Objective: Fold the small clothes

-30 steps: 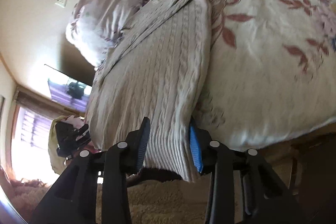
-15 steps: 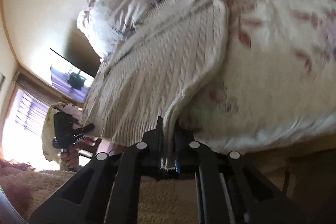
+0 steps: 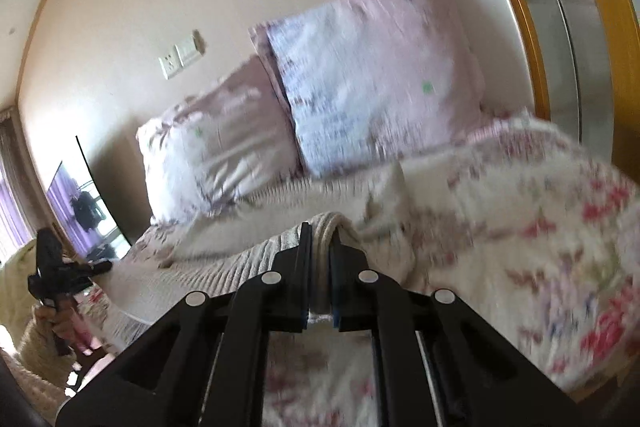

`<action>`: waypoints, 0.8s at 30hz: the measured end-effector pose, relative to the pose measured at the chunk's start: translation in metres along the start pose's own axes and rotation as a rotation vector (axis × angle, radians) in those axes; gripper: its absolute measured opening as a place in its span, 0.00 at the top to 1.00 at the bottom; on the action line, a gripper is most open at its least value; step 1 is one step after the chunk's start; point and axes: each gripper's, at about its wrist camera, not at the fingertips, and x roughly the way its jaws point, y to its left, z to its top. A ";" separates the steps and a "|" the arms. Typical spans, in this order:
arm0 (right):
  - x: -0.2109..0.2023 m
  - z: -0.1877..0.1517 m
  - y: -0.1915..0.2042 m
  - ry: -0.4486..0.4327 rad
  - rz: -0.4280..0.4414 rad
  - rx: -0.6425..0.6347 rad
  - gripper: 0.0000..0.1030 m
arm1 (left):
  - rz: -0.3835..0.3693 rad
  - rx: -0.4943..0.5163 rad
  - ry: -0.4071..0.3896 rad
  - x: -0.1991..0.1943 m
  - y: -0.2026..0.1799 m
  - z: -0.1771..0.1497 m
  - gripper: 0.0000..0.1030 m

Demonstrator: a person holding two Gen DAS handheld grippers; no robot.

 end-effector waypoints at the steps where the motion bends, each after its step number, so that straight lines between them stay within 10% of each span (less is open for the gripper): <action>1: 0.003 0.004 0.001 -0.009 -0.001 -0.004 0.92 | 0.004 0.000 -0.014 0.004 -0.001 0.011 0.94; 24: 0.141 0.076 -0.022 -0.032 -0.124 -0.008 0.92 | 0.078 -0.044 -0.050 0.130 0.004 0.148 0.94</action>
